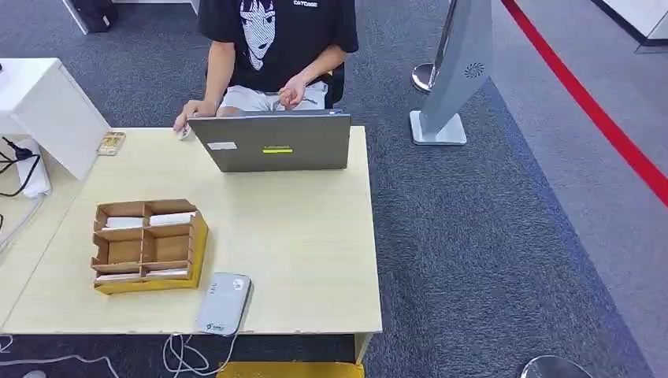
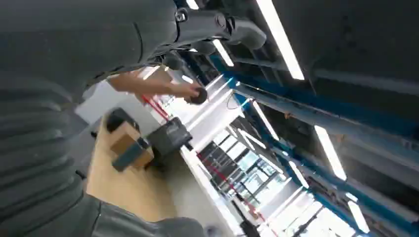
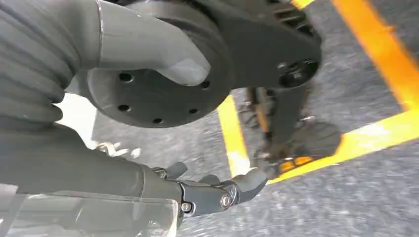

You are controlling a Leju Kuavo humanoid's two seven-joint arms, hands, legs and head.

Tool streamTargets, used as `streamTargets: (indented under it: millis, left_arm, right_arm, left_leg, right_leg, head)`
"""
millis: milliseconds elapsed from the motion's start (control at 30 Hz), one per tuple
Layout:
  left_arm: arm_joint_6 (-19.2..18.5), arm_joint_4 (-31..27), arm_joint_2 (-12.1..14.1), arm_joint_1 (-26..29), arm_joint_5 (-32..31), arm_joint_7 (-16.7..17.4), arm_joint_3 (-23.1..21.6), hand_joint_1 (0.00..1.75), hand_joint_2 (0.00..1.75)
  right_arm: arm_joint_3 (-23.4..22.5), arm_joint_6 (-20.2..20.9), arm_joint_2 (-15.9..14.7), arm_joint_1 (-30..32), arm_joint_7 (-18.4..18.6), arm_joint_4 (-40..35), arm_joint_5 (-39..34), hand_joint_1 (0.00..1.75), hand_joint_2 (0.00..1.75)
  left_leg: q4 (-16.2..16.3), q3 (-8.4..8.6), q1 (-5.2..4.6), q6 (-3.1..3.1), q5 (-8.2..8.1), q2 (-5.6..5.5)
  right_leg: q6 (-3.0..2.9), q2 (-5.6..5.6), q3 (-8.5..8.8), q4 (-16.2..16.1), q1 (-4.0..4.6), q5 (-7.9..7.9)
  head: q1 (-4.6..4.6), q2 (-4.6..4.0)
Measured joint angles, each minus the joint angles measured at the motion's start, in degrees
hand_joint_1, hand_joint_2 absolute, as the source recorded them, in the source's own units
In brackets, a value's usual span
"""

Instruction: Pass the card to the sensor for recognition and then transmit it.

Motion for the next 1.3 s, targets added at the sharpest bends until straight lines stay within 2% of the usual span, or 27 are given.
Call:
streamTargets:
  millis: [67,100,133,167,200,233,267,300,533,567,600,633,667,700,733,767,900,1133,1300]
  left_arm:
    - [2.4,1.7,6.4,-0.3,-10.4,0.4,-0.9,0.0,1.75]
    - [4.9,1.9,7.9,-0.3,-15.8,1.4,-2.3,0.0,1.75]
    - [10.9,2.0,8.0,-0.3,-24.9,4.2,-5.2,0.0,1.75]
    - [18.3,2.8,8.3,-0.5,-33.6,8.8,-9.1,0.0,1.75]
    - [25.3,5.2,9.9,-0.4,-41.6,16.9,-15.1,0.0,1.75]
    - [27.2,7.9,13.3,-0.5,-46.6,25.4,-21.0,0.0,1.75]
    - [26.0,10.8,18.6,-1.7,-49.4,33.3,-26.7,0.0,1.75]
    - [24.0,13.2,22.9,-3.9,-47.9,38.0,-30.3,0.0,1.75]
    - [24.0,13.3,22.9,-4.2,-47.9,38.0,-30.4,0.0,1.75]
    - [23.7,13.7,23.5,-4.6,-47.6,38.5,-30.9,0.0,1.75]
    - [22.3,19.3,29.6,-8.5,-45.9,40.4,-35.5,0.0,1.75]
    - [22.2,20.2,30.0,-8.9,-46.0,40.3,-36.2,0.0,1.75]
    - [22.3,27.4,35.2,-12.4,-48.3,39.2,-41.4,0.0,1.75]
    - [22.8,32.6,38.4,-14.5,-49.0,39.1,-45.1,0.0,1.75]
    - [23.4,37.1,40.7,-16.3,-51.3,40.2,-47.3,0.0,1.75]
    - [26.9,41.3,41.6,-18.3,-52.0,39.6,-48.8,0.0,1.75]
    - [31.0,43.5,41.8,-20.1,-54.3,38.0,-51.6,0.0,1.75]
    - [30.7,44.3,41.2,-23.8,-58.1,38.1,-57.5,0.0,1.75]
    - [29.4,46.5,39.8,-28.2,-60.5,38.7,-61.9,0.0,1.75]
  right_arm:
    - [0.0,-0.6,0.0,-0.4,1.8,0.0,1.0,0.0,1.75]
    - [0.0,-1.0,0.0,-0.5,2.5,0.0,1.5,0.0,1.75]
    - [0.0,-1.2,0.0,-0.6,3.1,0.0,2.0,0.0,1.75]
    - [0.0,-1.1,0.0,-0.7,3.1,0.0,2.6,0.0,1.75]
    - [0.1,-0.9,0.0,-0.9,3.1,0.0,3.3,0.0,1.75]
    - [0.3,-0.2,0.0,-1.1,3.0,0.0,4.2,0.0,1.75]
    - [0.4,0.1,0.0,-1.3,2.7,0.0,4.9,0.0,1.75]
    - [0.7,0.4,0.0,-1.5,2.5,0.0,5.6,0.0,1.75]
    - [0.7,0.4,0.0,-1.6,2.5,0.0,5.6,0.0,1.75]
    - [0.7,0.4,-0.1,-1.6,2.5,0.0,5.7,0.0,1.75]
    - [1.3,0.6,-0.2,-1.8,2.4,0.0,6.5,0.0,1.75]
    - [1.4,0.6,-0.2,-1.8,2.4,0.0,6.6,0.0,1.75]
    - [1.8,0.6,-0.3,-1.8,2.4,0.0,7.2,0.0,1.75]
    - [2.0,0.6,-0.3,-1.7,2.4,0.0,7.5,0.0,1.75]
    - [2.3,0.3,-0.3,-1.6,2.4,0.0,8.1,0.0,1.75]
    - [2.4,0.0,-0.4,-1.6,2.6,0.0,8.3,0.0,1.75]
    - [2.7,-0.5,-0.6,-1.6,3.0,0.0,9.0,0.0,1.75]
    - [2.9,-0.5,-0.7,-1.6,2.7,0.0,9.9,0.0,1.75]
    - [3.1,-0.5,-0.9,-1.6,2.9,0.0,10.7,0.0,1.75]
  left_leg:
    - [0.0,0.01,0.08,-0.1,-0.06,0.06]
    - [0.0,0.09,0.08,-0.11,-0.05,0.11]
    - [0.0,0.22,-0.08,-0.1,-0.04,0.18]
    - [-0.1,0.32,-0.24,0.04,0.07,0.17]
    - [-0.2,0.27,-0.22,-0.02,0.13,0.15]
    - [-0.1,0.09,-0.06,-0.12,0.2,0.06]
    - [0.0,-0.11,0.2,-0.23,0.25,0.01]
    - [0.0,-0.2,0.22,-0.36,0.33,-0.08]
    - [0.0,-0.2,0.22,-0.36,0.34,-0.08]
    - [0.0,-0.2,0.23,-0.36,0.35,-0.09]
    - [0.0,-0.13,0.19,-0.34,0.4,-0.04]
    - [0.0,-0.11,0.17,-0.34,0.4,-0.01]
    - [0.0,-0.11,0.2,-0.39,0.44,0.33]
    - [0.0,-0.14,0.21,-0.39,0.43,0.61]
    - [0.0,-0.21,0.2,-0.37,0.4,0.65]
    - [0.0,-0.26,0.2,-0.35,0.39,0.6]
    - [0.0,-0.29,0.18,-0.34,0.39,0.61]
    - [0.0,-0.3,0.16,-0.34,0.4,0.61]
    - [0.0,-0.31,0.14,-0.34,0.4,0.58]
  right_leg:
    - [-0.16,0.04,-0.01,0.0,0.1,0.06]
    - [-0.21,0.1,-0.07,0.0,0.11,0.1]
    - [-0.18,0.11,-0.16,0.0,-0.05,0.13]
    - [-0.14,0.1,-0.16,0.0,-0.19,0.12]
    - [-0.15,0.08,-0.13,0.0,-0.19,0.12]
    - [-0.23,0.02,-0.13,0.0,-0.01,0.17]
    - [-0.42,-0.08,-0.19,0.0,0.24,0.31]
    - [-0.47,-0.14,-0.24,0.0,0.28,0.37]
    - [-0.46,-0.14,-0.24,0.0,0.28,0.38]
    - [-0.46,-0.14,-0.24,0.0,0.28,0.39]
    - [-0.46,-0.09,-0.19,0.1,0.22,0.42]
    - [-0.48,-0.07,-0.19,0.1,0.21,0.44]
    - [-0.53,0.21,-0.26,0.1,0.22,0.61]
    - [-0.51,0.55,-0.38,0.1,0.21,0.64]
    - [-0.5,0.61,-0.51,0.1,0.21,0.64]
    - [-0.48,0.57,-0.56,0.1,0.21,0.62]
    - [-0.47,0.58,-0.59,0.1,0.21,0.63]
    - [-0.46,0.59,-0.55,0.1,0.19,0.66]
    - [-0.45,0.55,-0.59,0.1,0.19,0.67]
  head:
    - [0.04,0.0]
    - [-0.02,0.0]
    - [-0.13,0.0]
    - [-0.2,0.0]
    - [-0.22,0.0]
    - [-0.17,0.0]
    - [0.11,0.0]
    - [0.28,0.0]
    - [0.28,0.0]
    - [0.28,0.0]
    - [0.15,0.0]
    - [0.09,0.0]
    - [0.02,0.0]
    - [-0.02,0.0]
    - [-0.04,0.0]
    - [-0.04,0.0]
    - [-0.07,0.0]
    - [-0.07,0.0]
    - [-0.11,0.0]
